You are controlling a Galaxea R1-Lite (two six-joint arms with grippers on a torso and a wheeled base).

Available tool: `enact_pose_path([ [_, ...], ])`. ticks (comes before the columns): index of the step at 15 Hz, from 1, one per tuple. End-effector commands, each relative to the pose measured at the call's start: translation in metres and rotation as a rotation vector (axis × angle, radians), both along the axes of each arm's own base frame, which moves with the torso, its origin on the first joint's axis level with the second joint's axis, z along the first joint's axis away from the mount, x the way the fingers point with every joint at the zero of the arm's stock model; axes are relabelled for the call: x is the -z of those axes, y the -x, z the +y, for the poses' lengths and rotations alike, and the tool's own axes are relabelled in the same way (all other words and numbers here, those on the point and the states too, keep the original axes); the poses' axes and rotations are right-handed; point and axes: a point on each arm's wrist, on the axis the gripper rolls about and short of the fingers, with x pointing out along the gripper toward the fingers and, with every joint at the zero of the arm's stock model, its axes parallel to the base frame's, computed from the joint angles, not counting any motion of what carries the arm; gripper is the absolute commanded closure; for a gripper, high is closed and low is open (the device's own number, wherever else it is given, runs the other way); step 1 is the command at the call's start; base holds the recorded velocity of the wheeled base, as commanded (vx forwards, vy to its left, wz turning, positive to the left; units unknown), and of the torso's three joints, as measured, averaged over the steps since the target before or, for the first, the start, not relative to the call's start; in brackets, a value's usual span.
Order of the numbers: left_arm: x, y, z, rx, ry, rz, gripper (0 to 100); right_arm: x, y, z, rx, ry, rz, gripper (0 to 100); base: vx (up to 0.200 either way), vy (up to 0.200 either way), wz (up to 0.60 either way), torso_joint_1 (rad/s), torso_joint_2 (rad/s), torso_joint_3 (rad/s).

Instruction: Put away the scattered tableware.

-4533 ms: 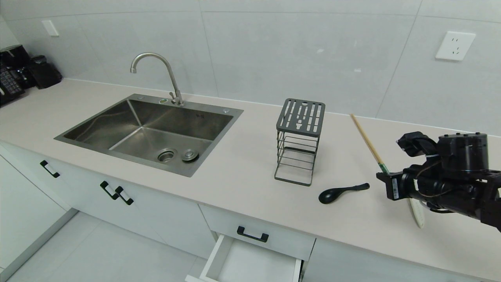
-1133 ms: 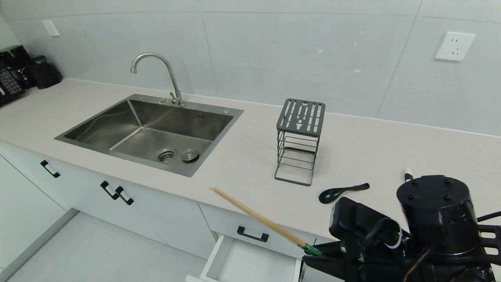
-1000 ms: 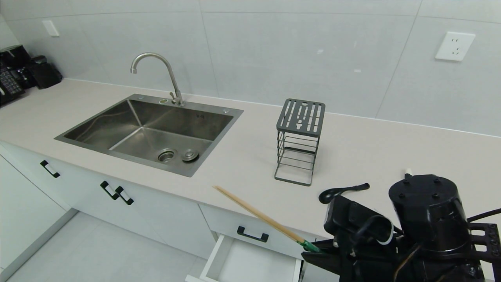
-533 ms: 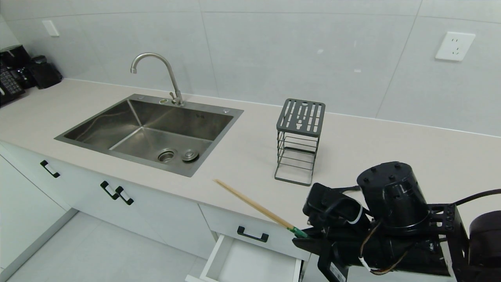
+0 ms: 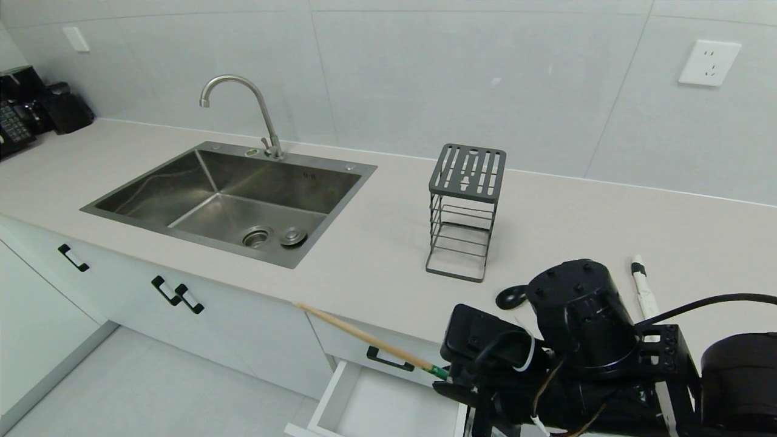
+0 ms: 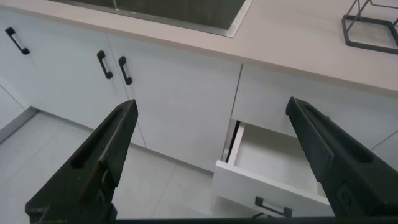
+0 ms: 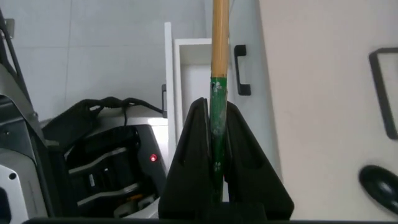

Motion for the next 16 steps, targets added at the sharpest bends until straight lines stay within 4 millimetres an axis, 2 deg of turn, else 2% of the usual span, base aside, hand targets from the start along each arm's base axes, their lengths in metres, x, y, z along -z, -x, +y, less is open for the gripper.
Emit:
enact_pose_path([
  [1, 0.000, 0.000, 0.000, -0.001, 0.000, 0.001, 0, 0.000, 0.005, 0.009, -0.020, -0.004, -0.004, 100, 0.000, 0.000, 0.00, -0.168, 0.35, 0.168],
  [4, 0.000, 0.000, 0.000, -0.001, 0.000, 0.001, 0, -0.008, 0.021, 0.024, -0.015, -0.076, 0.060, 100, 0.000, 0.000, 0.00, -0.053, 0.11, 0.051],
  [12, 0.000, 0.000, 0.000, -0.001, 0.000, 0.001, 0, -0.002, 0.024, 0.021, 0.037, -0.037, 0.045, 100, 0.000, 0.000, 0.00, -0.063, 0.13, 0.065],
  [16, 0.000, 0.000, 0.000, -0.001, 0.000, 0.001, 0, -0.002, 0.024, 0.021, 0.035, -0.033, 0.042, 100, 0.000, 0.000, 0.00, -0.162, 0.33, 0.159],
])
